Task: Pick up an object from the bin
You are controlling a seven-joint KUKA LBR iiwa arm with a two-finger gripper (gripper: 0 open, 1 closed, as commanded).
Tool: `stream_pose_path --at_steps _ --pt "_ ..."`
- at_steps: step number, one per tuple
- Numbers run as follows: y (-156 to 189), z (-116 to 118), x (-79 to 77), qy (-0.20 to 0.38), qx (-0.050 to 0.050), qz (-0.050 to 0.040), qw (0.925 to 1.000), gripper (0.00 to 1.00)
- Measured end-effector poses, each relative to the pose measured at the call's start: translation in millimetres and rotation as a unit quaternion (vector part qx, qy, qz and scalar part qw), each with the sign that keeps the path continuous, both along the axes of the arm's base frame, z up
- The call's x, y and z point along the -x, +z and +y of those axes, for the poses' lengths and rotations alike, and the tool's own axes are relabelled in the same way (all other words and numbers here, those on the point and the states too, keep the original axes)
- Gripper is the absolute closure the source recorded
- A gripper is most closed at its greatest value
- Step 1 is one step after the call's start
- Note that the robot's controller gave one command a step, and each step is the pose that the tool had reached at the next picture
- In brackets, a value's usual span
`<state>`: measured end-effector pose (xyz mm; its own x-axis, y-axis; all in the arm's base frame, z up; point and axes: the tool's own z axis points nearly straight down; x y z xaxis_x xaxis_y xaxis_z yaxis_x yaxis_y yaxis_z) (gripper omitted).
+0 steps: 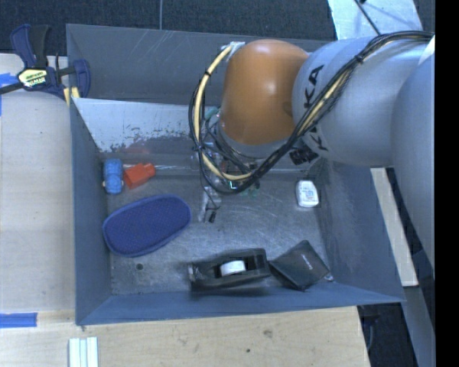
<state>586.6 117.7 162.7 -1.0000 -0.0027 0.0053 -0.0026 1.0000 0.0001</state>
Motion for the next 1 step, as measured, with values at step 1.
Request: stream_pose_path --at_steps 1 --pt "-66.2 27.6 6.2 0.195 -0.001 -0.0012 0.9808 0.00"
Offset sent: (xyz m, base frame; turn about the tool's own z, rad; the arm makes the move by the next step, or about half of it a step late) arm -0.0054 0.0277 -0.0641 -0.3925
